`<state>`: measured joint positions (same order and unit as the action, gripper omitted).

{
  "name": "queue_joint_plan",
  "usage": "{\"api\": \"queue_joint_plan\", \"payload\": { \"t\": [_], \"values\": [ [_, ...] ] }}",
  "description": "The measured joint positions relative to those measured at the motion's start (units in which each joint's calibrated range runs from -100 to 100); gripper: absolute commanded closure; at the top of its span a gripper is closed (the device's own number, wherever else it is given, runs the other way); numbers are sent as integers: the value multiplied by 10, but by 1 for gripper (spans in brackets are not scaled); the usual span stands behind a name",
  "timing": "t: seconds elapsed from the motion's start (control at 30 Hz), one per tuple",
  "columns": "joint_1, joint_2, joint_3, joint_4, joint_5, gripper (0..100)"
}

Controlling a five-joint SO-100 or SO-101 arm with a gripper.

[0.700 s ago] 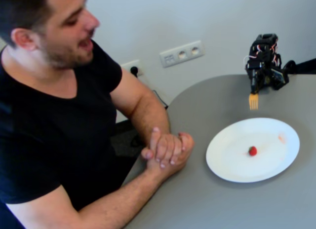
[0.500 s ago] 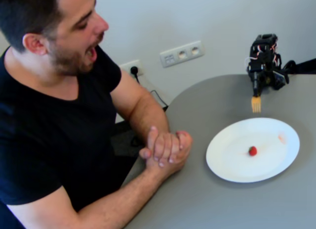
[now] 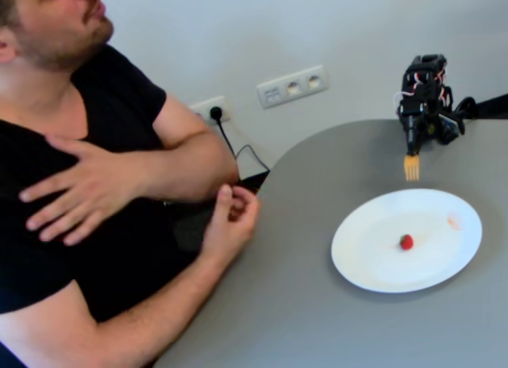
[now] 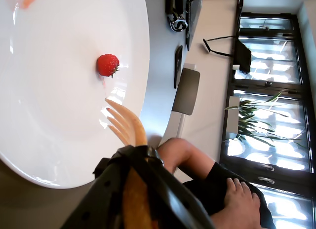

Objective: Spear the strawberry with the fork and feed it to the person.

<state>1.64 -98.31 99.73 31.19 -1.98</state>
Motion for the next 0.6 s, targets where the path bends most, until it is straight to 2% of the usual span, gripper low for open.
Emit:
{"api": "queue_joint_plan", "payload": {
  "t": [0.43,0.57,0.6],
  "values": [
    [-2,35,-117,56,14,99],
    [-2,172,-242,56,14,99],
    [-2,275,-330,56,11,99]
  ]
}}
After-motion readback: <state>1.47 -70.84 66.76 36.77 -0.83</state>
